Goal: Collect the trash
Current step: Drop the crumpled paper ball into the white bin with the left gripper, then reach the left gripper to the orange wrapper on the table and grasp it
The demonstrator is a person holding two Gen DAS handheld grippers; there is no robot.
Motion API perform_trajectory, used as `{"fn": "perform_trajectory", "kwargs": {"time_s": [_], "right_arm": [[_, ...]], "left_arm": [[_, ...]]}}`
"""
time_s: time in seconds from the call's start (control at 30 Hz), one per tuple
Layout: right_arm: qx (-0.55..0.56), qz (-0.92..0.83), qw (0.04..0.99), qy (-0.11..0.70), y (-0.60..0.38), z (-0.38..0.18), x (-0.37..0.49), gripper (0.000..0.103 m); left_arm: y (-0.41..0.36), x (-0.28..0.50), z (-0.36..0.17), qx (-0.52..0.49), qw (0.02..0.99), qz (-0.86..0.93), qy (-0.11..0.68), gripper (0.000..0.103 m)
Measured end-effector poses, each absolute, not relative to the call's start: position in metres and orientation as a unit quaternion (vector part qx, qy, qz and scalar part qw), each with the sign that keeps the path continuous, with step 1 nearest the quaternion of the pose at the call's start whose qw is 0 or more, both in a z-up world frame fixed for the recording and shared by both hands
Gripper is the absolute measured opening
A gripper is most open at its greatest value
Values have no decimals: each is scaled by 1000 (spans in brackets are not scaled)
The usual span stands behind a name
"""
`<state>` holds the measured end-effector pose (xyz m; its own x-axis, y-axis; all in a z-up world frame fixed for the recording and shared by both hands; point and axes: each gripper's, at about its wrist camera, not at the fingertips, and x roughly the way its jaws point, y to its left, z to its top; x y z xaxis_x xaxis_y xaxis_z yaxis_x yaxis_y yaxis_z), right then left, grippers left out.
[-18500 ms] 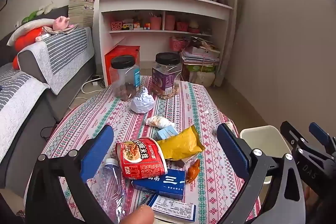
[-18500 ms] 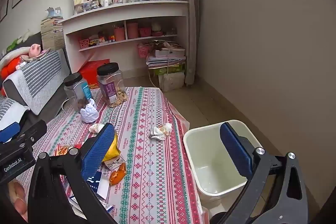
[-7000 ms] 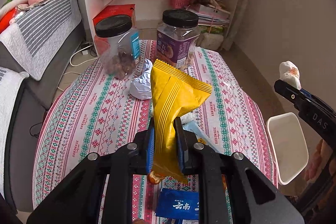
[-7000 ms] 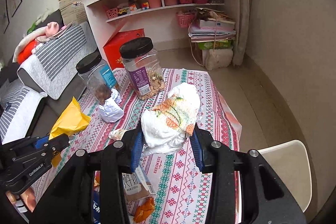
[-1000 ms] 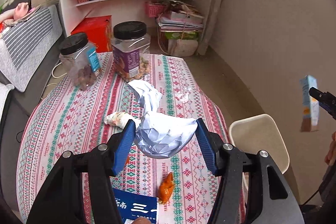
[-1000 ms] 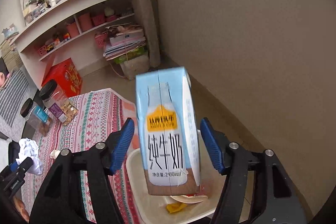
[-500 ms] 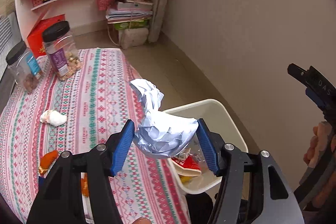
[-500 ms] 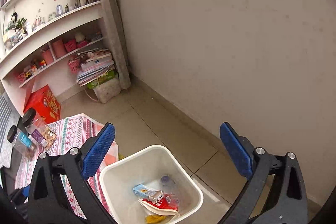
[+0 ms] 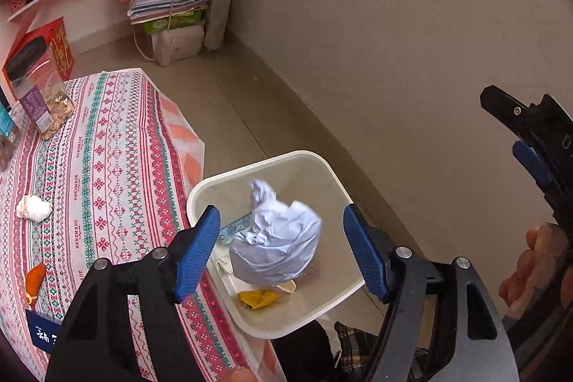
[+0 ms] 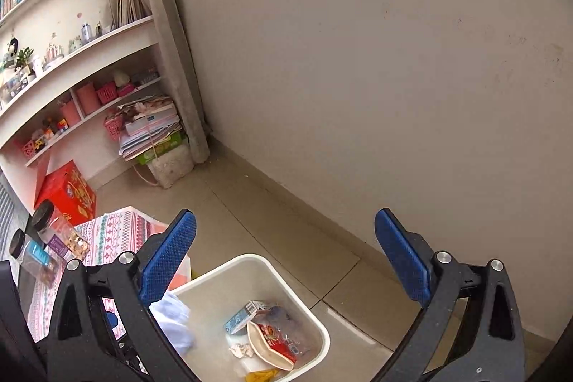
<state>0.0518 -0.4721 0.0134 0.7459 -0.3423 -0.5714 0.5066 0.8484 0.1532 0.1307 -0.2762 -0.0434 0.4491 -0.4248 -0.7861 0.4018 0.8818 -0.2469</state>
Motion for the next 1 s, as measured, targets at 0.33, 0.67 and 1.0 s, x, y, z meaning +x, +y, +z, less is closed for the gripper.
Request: {"fn": "perform_trajectory", "kwargs": {"time_s": [0.33, 0.67, 1.0], "right_arm": [[126, -190, 921, 315, -438, 3, 74, 96], [64, -115, 920, 369, -361, -13, 116, 96], [1, -46, 910, 413, -276, -35, 154, 96]], "left_arm": [[-226, 129, -53, 33, 867, -182, 463, 71], [-141, 149, -85, 69, 851, -106, 509, 71], [-49, 169, -124, 99, 815, -65, 567, 75]]}}
